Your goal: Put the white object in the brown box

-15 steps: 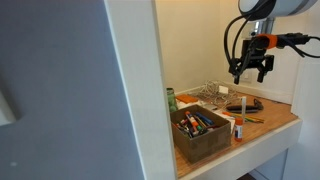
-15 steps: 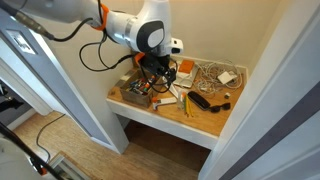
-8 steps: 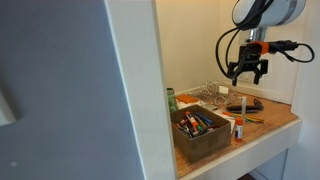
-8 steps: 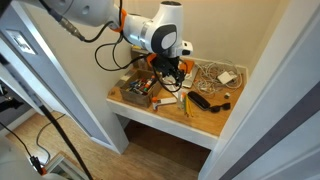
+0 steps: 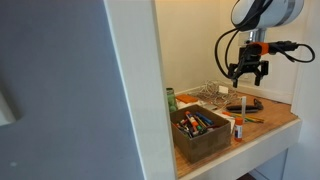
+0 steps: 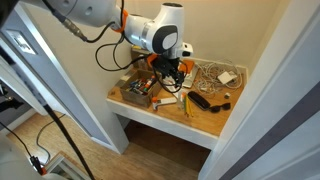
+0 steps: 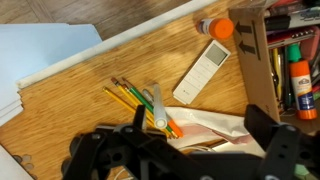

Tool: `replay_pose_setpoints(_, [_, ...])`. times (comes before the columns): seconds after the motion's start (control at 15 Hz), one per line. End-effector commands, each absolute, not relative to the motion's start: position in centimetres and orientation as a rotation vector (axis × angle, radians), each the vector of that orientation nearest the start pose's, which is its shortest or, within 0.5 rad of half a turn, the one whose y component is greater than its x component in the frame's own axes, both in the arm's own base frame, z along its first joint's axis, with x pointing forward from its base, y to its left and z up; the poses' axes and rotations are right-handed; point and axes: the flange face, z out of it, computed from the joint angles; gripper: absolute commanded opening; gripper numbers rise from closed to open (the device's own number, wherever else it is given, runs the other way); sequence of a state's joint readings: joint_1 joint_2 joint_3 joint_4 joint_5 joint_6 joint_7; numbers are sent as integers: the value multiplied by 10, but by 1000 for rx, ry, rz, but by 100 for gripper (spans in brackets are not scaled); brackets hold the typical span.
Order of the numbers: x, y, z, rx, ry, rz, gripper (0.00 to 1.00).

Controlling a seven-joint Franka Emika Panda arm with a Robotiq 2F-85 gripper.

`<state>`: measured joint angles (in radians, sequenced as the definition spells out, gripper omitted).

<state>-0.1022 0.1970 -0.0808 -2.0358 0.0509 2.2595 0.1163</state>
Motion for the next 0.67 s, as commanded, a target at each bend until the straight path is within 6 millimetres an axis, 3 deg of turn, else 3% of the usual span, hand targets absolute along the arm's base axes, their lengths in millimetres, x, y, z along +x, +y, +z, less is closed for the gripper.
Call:
replay_pose_setpoints(0.0, [600, -112, 341, -3080, 550, 26, 100])
replay_pose_setpoints(0.6, [643, -128, 294, -3082, 559, 211, 100])
